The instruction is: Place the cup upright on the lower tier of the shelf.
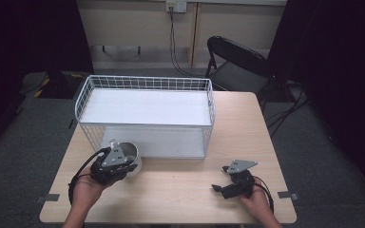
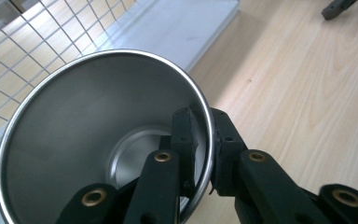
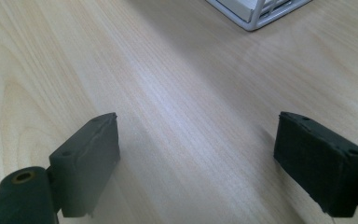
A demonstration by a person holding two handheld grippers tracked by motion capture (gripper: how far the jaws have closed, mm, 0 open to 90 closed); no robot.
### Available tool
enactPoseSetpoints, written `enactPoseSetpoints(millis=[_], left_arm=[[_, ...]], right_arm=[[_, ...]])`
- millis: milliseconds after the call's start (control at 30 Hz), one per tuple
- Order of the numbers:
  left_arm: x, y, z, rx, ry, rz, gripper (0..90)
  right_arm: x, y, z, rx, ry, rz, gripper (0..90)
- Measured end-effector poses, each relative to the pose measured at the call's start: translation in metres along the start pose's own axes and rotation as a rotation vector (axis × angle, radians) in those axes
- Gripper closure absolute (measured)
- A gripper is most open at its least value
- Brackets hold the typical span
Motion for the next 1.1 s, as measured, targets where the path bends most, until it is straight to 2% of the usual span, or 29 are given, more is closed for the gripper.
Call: enactPoseSetpoints(millis=[500,667,1100], left_arm=[[0.005,-0.012,0.001,0.042,0.008,-0.036,82.7],[0.01,-0.016,0.003,0.052,0.012,-0.03,82.7],[0.021,-0.027,0.006,0.076,0.023,-0.048,82.7]], right_arm=[[0.0,0.0,0.0,0.001,0.0,-0.001,13.3],[0.0,0.0,0.0,0.001,0.0,-0.001,13.3],[0.0,0.0,0.0,0.001,0.0,0.0,13.3]])
Point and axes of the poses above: each handheld gripper's, and its own axes: z roughly forward along the jaws, x roughly out of its top, y roughly to its right, the point moved 6 cm from there along z, roughly forward along the jaws, and after that the axes turned 8 degrees about -y, right-handed, at the moved point
